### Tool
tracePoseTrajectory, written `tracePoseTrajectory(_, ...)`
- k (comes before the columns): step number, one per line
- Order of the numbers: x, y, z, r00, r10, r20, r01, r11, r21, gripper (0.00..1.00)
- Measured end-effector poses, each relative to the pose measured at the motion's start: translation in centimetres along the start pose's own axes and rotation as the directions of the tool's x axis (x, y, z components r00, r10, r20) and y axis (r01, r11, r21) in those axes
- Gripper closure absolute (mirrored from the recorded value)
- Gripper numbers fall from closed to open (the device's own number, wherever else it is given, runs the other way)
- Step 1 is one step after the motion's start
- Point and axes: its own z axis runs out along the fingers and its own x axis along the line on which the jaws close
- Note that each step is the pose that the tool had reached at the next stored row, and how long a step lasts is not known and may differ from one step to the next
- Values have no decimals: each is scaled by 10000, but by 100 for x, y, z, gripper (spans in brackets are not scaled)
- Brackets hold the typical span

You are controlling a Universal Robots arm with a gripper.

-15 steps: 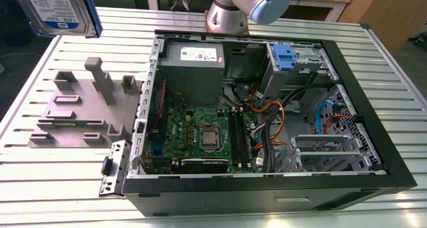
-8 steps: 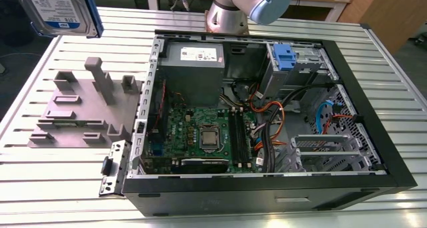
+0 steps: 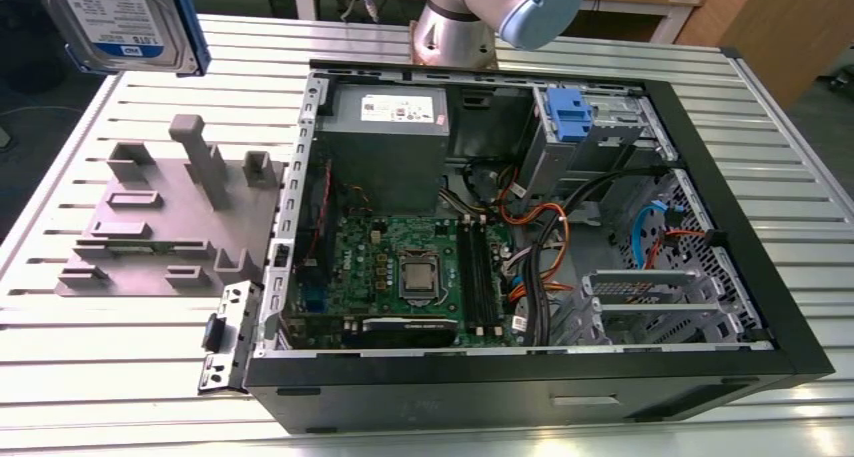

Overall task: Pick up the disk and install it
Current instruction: 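Pick up the disk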

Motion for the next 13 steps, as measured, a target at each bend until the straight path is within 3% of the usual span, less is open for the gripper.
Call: tracePoseTrajectory(13, 0, -43, 0, 10000, 0, 0, 0, 10000, 0, 64)
